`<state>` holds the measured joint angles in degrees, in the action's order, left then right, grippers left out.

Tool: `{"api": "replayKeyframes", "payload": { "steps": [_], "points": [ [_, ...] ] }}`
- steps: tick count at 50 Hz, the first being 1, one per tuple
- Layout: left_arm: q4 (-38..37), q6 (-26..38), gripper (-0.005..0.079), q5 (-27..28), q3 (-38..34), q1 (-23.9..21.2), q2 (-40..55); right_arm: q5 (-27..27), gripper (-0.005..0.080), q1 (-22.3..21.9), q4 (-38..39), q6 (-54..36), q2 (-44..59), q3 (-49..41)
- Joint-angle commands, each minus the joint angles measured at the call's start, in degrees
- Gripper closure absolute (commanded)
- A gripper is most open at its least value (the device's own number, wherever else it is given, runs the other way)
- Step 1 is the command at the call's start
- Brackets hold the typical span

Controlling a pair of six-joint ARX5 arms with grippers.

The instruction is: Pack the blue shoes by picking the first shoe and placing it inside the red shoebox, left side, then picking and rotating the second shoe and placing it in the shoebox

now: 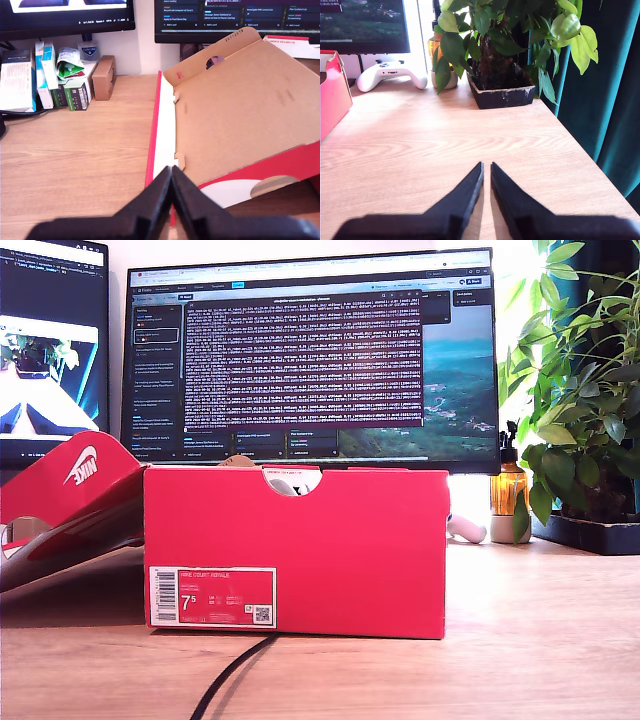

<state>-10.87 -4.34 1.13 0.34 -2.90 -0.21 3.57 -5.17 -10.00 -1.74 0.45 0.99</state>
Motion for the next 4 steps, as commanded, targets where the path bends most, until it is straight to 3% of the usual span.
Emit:
{"api": "replayKeyframes", "payload": {
  "steps": [1,4],
  "points": [
    [-0.85,-0.15,0.0754,-0.07,-1.75,0.04,-0.48,-0.04,0.0759,0.02,0.39,0.15,-0.39,-0.66],
    [-0.85,-0.15,0.0754,-0.07,-1.75,0.04,-0.48,-0.04,0.0760,0.02,0.42,0.15,-0.39,-0.66]
  ]
}}
